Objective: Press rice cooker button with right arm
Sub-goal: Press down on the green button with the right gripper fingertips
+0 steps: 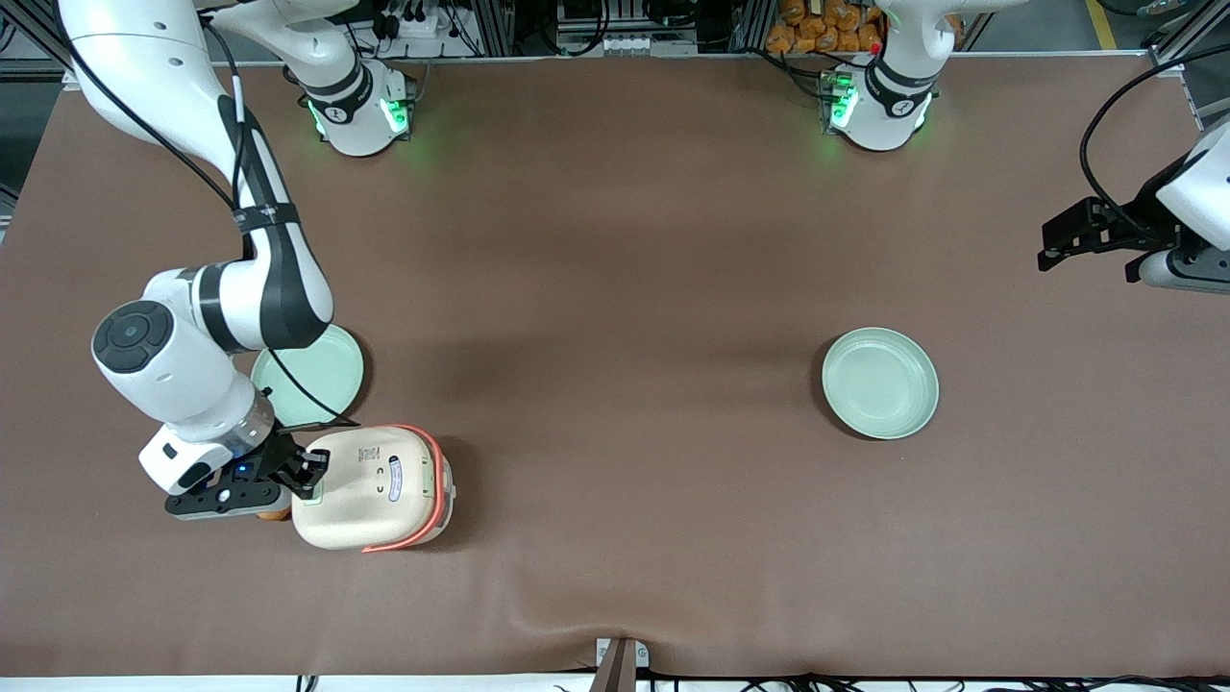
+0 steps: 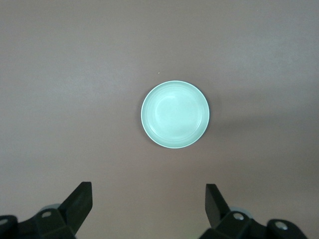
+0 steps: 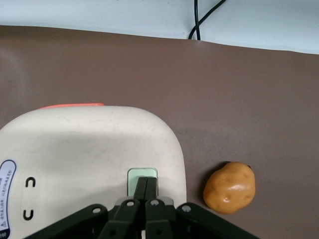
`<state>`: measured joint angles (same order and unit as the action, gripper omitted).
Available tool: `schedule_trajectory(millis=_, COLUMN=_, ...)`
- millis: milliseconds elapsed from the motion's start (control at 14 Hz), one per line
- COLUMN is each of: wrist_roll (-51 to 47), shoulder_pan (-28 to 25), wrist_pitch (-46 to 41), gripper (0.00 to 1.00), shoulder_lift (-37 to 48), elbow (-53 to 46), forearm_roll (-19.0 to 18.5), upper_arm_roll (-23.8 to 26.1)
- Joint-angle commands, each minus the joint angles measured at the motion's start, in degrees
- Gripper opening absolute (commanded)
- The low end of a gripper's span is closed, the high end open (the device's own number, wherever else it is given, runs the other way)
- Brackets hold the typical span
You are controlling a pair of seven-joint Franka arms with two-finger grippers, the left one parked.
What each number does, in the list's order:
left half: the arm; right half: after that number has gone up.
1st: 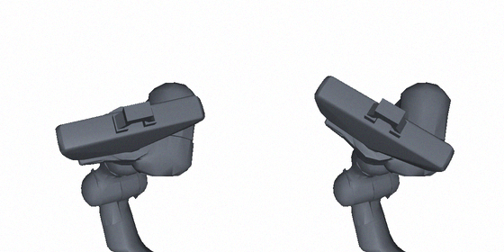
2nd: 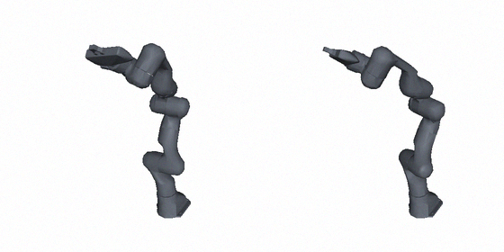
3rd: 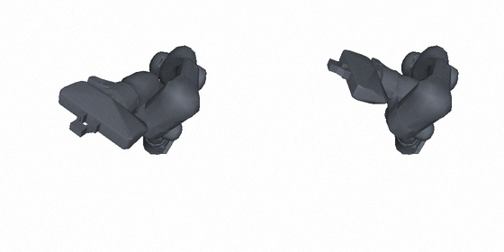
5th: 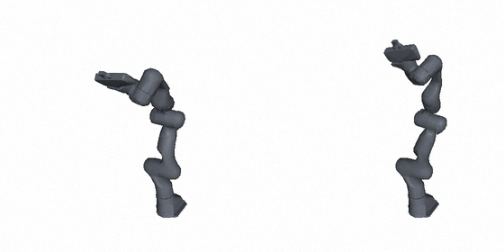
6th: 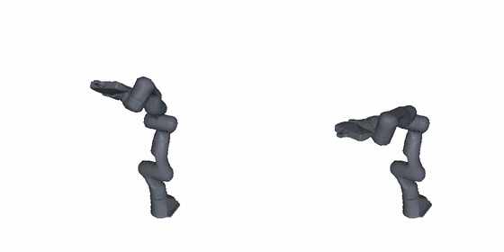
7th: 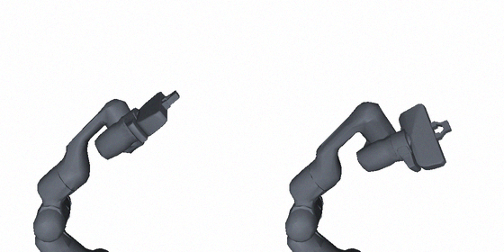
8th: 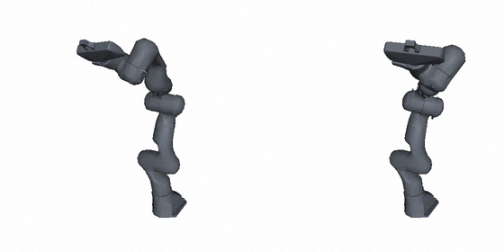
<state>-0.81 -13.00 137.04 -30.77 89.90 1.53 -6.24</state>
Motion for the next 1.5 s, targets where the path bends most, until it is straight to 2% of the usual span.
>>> schedule_trajectory(millis=0, wrist_roll=0.11, shoulder_pan=-0.01, wrist_pitch=0.77, gripper=0.0, shoulder_lift=-1.75, elbow=0.01, forearm_roll=-0.13, upper_arm_roll=0.09)
schedule_trajectory(millis=500, wrist_roll=0.03, shoulder_pan=-0.19, wrist_pitch=0.6, gripper=0.01, shoulder_lift=-0.97, elbow=-0.69, forearm_roll=-0.13, upper_arm_roll=0.09)
schedule_trajectory(millis=714, wrist_roll=0.02, shoulder_pan=-0.88, wrist_pitch=-0.36, gripper=0.08, shoulder_lift=2.1, elbow=-1.48, forearm_roll=-0.22, upper_arm_roll=0.18)
schedule_trajectory(millis=857, wrist_roll=-0.24, shoulder_pan=-0.98, wrist_pitch=-5.35, gripper=0.21, shoulder_lift=4.3, elbow=-1.75, forearm_roll=-0.22, upper_arm_roll=0.35)
schedule_trajectory(millis=1000, wrist_roll=-0.42, shoulder_pan=-0.98, wrist_pitch=-10.54, gripper=0.43, shoulder_lift=6.24, elbow=-2.97, forearm_roll=0.13, upper_arm_roll=0.53)
schedule_trajectory(millis=1143, wrist_roll=-0.42, shoulder_pan=-0.89, wrist_pitch=-13.28, gripper=0.8, shoulder_lift=8.26, elbow=-3.24, forearm_roll=0.57, upper_arm_roll=0.61)
schedule_trajectory(millis=1286, wrist_roll=-0.42, shoulder_pan=-0.8, wrist_pitch=-14.86, gripper=1.0, shoulder_lift=10.28, elbow=-3.15, forearm_roll=0.75, upper_arm_roll=0.62)
schedule_trajectory(millis=1429, wrist_roll=-0.42, shoulder_pan=-0.54, wrist_pitch=-18.72, gripper=1.0, shoulder_lift=12.3, elbow=-2.98, forearm_roll=0.66, upper_arm_roll=0.79)
